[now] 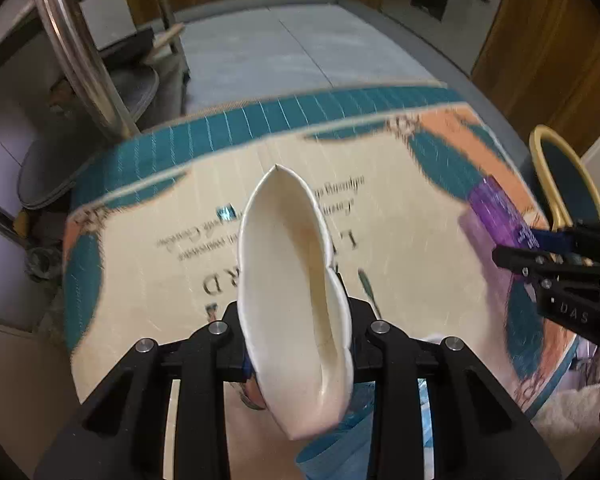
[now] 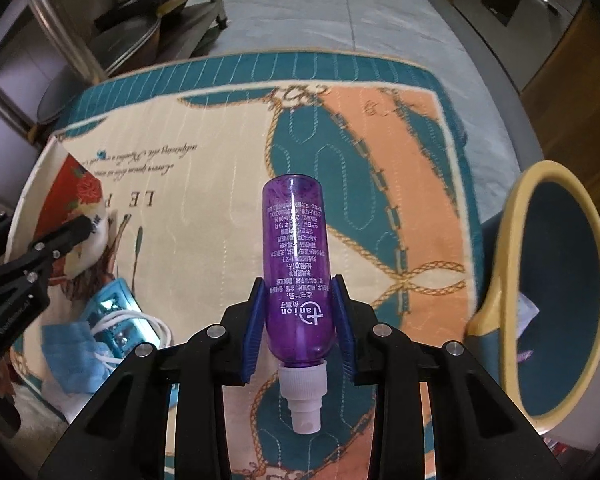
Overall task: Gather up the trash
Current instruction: 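Carry the spray bottle and paper cup over the teal bin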
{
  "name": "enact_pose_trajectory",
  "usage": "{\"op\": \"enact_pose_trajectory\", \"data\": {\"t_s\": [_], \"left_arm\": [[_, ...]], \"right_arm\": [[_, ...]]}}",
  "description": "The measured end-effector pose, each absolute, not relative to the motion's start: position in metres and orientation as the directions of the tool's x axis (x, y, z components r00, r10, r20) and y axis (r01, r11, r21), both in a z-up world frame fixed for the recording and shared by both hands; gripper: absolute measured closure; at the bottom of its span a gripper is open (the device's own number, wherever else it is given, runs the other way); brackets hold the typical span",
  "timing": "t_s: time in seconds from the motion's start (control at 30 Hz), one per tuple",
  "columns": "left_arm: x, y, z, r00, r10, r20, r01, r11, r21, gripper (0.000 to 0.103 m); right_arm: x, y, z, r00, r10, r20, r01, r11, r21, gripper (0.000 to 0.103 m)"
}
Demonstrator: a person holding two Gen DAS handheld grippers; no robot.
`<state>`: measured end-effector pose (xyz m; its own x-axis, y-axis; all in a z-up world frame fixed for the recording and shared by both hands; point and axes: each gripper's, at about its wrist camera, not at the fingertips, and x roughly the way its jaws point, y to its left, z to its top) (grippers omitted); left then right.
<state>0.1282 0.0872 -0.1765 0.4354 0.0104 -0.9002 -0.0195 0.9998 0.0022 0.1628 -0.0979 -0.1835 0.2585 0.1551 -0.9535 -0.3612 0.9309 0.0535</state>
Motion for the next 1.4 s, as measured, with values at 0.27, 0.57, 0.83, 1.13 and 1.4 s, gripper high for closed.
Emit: {"op": "enact_pose_trajectory", "data": {"t_s": [0.27, 0.57, 0.83, 1.13, 1.4], "left_arm": [[0.130, 0.075, -0.125, 0.561, -0.019, -0.827, -0.025, 0.999, -0.040, 0.073], [0.131, 0.028, -0.080, 0.657, -0.078, -0.750, 0.070, 0.997, -0.042, 0.073], [0.136, -0.030, -0.065, 0.677, -0.156, -0.719, 0.189, 0.981, -0.035, 0.073], [0.144, -0.100, -0.072, 0.657, -0.243, -0.714, 0.309, 0.950, -0.039, 0.072], [0.150, -0.152, -0.092, 0.602, -0.322, -0.731, 0.411, 0.909, -0.061, 0.072]], "right_arm": [[0.157, -0.111, -0.134, 0.345, 0.228, -0.911, -0.316, 0.941, 0.116, 0.069], [0.140, -0.169, -0.047, 0.520, 0.249, -0.817, -0.246, 0.960, 0.136, 0.069], [0.128, -0.277, -0.012, 0.629, 0.101, -0.771, -0.084, 0.995, 0.062, 0.069], [0.141, -0.326, -0.053, 0.549, 0.054, -0.834, -0.009, 0.998, 0.058, 0.069], [0.154, -0.342, -0.074, 0.514, 0.068, -0.855, 0.003, 0.997, 0.081, 0.069]]}}
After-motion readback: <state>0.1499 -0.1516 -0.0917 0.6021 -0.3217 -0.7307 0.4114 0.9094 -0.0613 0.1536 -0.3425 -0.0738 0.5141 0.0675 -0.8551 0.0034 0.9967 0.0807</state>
